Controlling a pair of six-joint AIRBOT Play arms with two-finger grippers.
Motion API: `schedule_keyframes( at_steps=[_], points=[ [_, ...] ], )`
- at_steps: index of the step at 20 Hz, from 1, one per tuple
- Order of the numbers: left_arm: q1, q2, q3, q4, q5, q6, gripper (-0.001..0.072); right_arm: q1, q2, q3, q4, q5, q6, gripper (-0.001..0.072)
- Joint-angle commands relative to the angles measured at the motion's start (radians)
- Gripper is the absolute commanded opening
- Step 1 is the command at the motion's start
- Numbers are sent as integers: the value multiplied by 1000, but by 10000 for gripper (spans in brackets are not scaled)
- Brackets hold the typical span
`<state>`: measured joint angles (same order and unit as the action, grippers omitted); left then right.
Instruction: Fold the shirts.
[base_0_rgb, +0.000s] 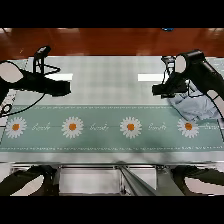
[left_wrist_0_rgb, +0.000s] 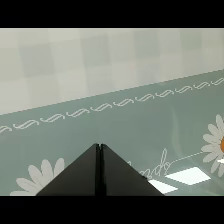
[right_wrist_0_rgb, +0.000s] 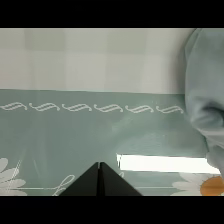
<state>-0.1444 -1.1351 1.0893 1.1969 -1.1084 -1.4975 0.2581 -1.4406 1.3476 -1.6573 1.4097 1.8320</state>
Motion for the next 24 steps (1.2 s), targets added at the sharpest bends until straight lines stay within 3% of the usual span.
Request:
schedule_keyframes(
  at_steps=[1,13,15,19,20,21,22,23,24],
  points=[
    [1,-1,0,0,0,0,13,0,0,0,0,0,0,24],
    [1,-1,0,0,0,0,13,0,0,0,0,0,0,24],
    [1,-5,0,1,66,0,13,0,0,0,0,-11,0,24],
    [2,-43,0,4,217,1,35,0,0,0,-37,-235,0,24],
    [3,-59,0,42,274,1,195,0,1,3,-81,-276,0,31],
    [3,-72,0,100,325,-4,511,0,0,21,-143,-286,5,132],
    [8,-78,3,161,359,-8,513,-2,1,48,-214,-277,14,362],
    [22,-78,16,201,359,-13,511,-6,1,85,-298,-249,16,412],
    [46,-76,35,215,335,-61,510,-15,1,123,-377,-226,15,412]
  ],
)
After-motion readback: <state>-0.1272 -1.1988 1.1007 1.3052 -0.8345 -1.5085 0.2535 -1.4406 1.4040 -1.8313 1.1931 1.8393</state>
